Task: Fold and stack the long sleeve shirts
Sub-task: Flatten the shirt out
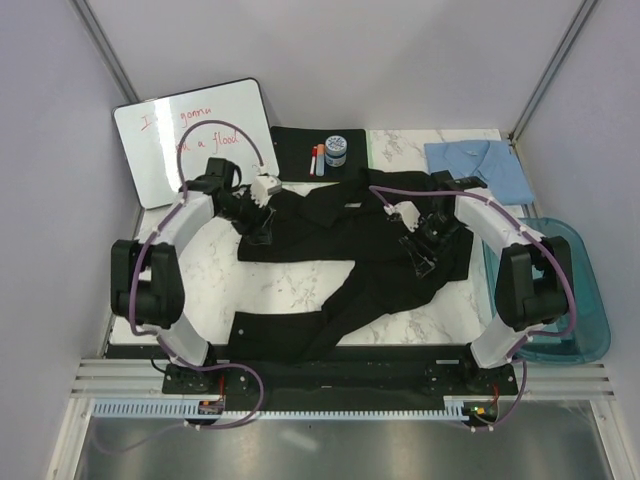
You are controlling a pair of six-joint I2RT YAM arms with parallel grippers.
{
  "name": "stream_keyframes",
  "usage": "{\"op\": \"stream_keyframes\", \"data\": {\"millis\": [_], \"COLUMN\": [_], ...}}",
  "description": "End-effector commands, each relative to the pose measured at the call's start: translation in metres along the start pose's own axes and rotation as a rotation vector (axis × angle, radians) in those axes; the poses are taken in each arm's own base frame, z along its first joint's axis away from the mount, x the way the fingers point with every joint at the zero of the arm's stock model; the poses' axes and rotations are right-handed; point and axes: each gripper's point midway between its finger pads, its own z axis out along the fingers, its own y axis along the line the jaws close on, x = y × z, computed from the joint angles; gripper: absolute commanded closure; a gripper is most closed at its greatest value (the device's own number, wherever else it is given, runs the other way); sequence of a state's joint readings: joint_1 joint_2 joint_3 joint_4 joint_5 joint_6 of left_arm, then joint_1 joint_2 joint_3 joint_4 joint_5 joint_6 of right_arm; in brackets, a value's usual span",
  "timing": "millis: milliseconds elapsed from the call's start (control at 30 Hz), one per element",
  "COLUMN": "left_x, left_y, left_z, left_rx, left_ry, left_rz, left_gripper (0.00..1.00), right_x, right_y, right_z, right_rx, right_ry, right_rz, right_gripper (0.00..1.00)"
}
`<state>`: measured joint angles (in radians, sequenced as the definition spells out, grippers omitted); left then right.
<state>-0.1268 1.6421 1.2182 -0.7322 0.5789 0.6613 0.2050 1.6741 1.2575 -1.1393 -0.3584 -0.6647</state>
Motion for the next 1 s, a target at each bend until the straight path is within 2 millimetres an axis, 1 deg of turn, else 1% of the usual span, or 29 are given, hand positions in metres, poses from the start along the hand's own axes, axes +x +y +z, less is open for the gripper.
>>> {"op": "stream_keyframes", "data": {"millis": [0,67,100,133,167,200,233,267,300,333,400,433,500,533,600,633,667,700,767,800,867,900,967], "left_x": [-0.027,-0.023,-0.011,-0.008,0.01,0.015,0.02,0.024,0.025,0.024,0.029,0.03,0.037,0.041,0.045,0.046,0.043,0.042,0.036,0.032,0.022,0.021,0.015], "left_y": [0.022,0.014,0.007,0.003,0.0,-0.002,-0.002,-0.003,-0.002,-0.001,0.007,0.01,0.014,0.019,0.024,0.027,0.029,0.03,0.033,0.034,0.038,0.038,0.036], "left_z": [0.019,0.02,0.021,0.015,0.016,0.015,0.014,0.016,0.017,0.018,0.021,0.022,0.023,0.024,0.027,0.028,0.029,0.029,0.028,0.027,0.026,0.026,0.03], "left_rx": [-0.083,-0.071,-0.052,-0.055,-0.065,-0.065,-0.07,-0.07,-0.071,-0.08,-0.105,-0.119,-0.139,-0.162,-0.17,-0.18,-0.184,-0.187,-0.197,-0.208,-0.222,-0.216,-0.197], "left_ry": [-0.003,0.011,0.031,0.037,0.078,0.085,0.097,0.107,0.111,0.112,0.135,0.139,0.156,0.176,0.194,0.202,0.196,0.193,0.174,0.157,0.132,0.128,0.112], "left_rz": [-0.019,0.019,0.024,0.061,0.06,0.073,0.095,0.089,0.082,0.066,0.048,0.057,0.067,0.066,0.058,0.058,0.059,0.05,0.047,0.044,0.042,0.033,0.033], "left_gripper": [0.3,0.3,0.29,0.26,0.25,0.24,0.22,0.22,0.22,0.22,0.22,0.22,0.21,0.22,0.24,0.26,0.26,0.27,0.28,0.29,0.3,0.3,0.31], "right_x": [0.004,0.003,0.007,0.003,0.001,0.006,-0.008,-0.009,-0.014,-0.024,-0.029,-0.036,-0.043,-0.049,-0.05,-0.053,-0.051,-0.053,-0.053,-0.054,-0.054,-0.053,-0.052], "right_y": [0.016,0.03,0.037,0.05,0.059,0.068,0.077,0.083,0.088,0.096,0.103,0.113,0.115,0.123,0.122,0.125,0.124,0.122,0.122,0.121,0.12,0.121,0.122], "right_z": [-0.006,-0.012,-0.01,-0.004,-0.004,0.005,0.013,0.019,0.022,0.028,0.036,0.041,0.046,0.052,0.06,0.065,0.071,0.074,0.078,0.079,0.078,0.077,0.074], "right_rx": [-0.038,-0.041,-0.05,-0.053,-0.043,-0.048,-0.024,-0.012,-0.005,0.006,0.012,0.013,0.061,0.069,0.103,0.11,0.115,0.133,0.142,0.148,0.156,0.155,0.147], "right_ry": [-0.012,-0.024,-0.018,-0.016,-0.033,-0.02,-0.05,-0.058,-0.071,-0.092,-0.093,-0.102,-0.105,-0.111,-0.094,-0.094,-0.075,-0.078,-0.075,-0.076,-0.078,-0.074,-0.077], "right_rz": [0.001,-0.037,-0.043,-0.087,-0.113,-0.094,-0.161,-0.177,-0.192,-0.227,-0.256,-0.293,-0.322,-0.355,-0.373,-0.395,-0.395,-0.4,-0.394,-0.39,-0.385,-0.387,-0.393], "right_gripper": [0.46,0.41,0.39,0.33,0.3,0.28,0.26,0.23,0.22,0.2,0.17,0.16,0.15,0.15,0.16,0.19,0.21,0.28,0.45,0.59,0.71,0.85,0.98]}}
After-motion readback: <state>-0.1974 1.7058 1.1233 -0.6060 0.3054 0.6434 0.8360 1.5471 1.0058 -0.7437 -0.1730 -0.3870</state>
